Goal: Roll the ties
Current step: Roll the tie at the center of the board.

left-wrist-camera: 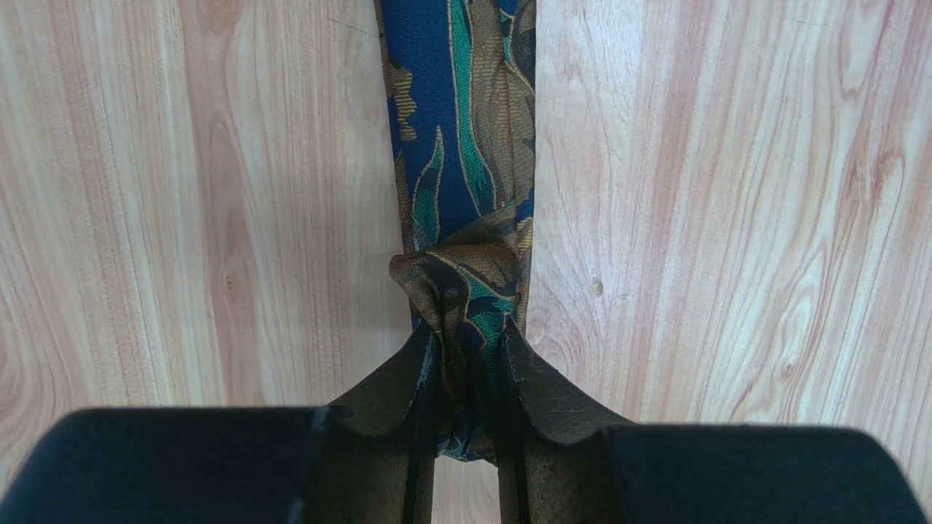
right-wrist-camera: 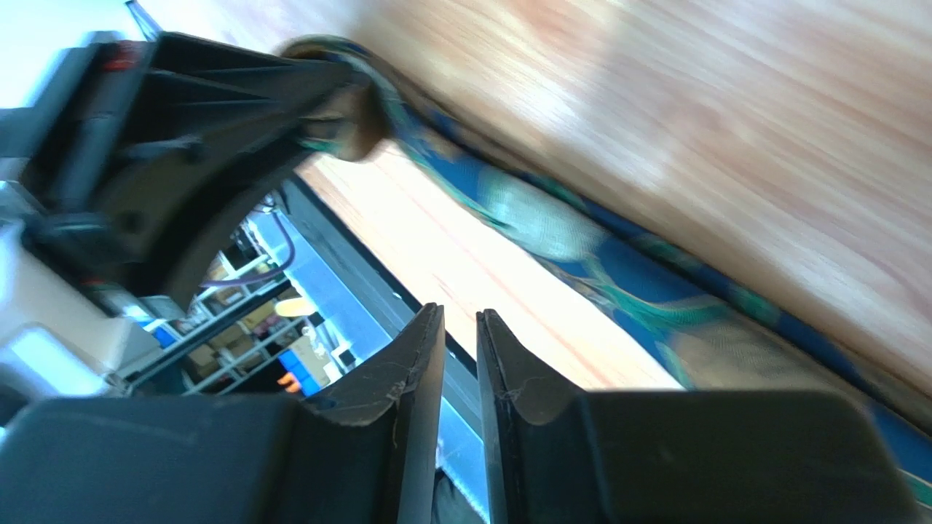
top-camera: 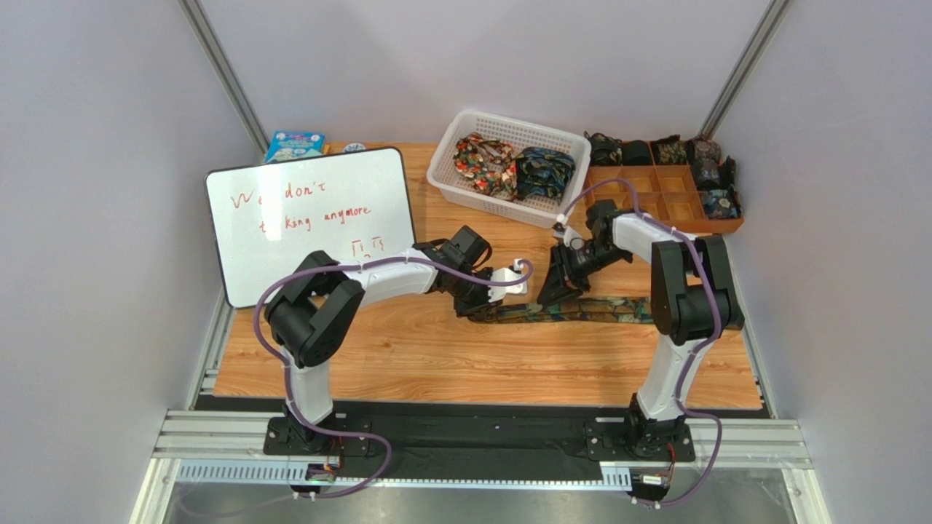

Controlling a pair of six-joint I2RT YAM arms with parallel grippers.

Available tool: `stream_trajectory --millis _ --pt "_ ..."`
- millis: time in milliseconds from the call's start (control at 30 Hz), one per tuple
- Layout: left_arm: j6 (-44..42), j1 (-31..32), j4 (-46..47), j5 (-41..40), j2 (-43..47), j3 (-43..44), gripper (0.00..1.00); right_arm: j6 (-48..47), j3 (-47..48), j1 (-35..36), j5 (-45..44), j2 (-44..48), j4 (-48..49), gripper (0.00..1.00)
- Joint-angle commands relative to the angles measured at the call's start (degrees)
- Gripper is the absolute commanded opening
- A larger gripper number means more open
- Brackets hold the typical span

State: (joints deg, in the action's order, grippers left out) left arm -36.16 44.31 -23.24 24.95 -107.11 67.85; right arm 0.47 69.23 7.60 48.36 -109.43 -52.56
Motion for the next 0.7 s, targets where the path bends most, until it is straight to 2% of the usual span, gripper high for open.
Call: stream_trajectory --millis 0,133,400,533,667 --pt "-1.2 -0.3 -2.1 0.9 -0.8 2.9 0.18 4.8 2.1 3.3 2.0 0.9 5.4 0.25" --pt "-1.5 -0.2 -2.3 1.2 -0.7 2.9 0.19 7.6 2.4 5.2 0.5 -3.7 8.0 0.24" --pt "-4.8 0.0 -6.2 -0.2 0.4 4.8 0.19 7.4 1.4 5.1 -10.0 -9.3 8.3 0.25" --pt "-5.9 0.0 -9.8 -1.7 -1.3 7.1 0.21 8.3 -1.2 5.1 -6.4 -6.9 10.0 0.25" --pt "-5.9 0.8 -11.6 -2.3 -3.7 9.1 0.23 14.5 -3.9 5.2 2.9 -1.3 16.2 0.28"
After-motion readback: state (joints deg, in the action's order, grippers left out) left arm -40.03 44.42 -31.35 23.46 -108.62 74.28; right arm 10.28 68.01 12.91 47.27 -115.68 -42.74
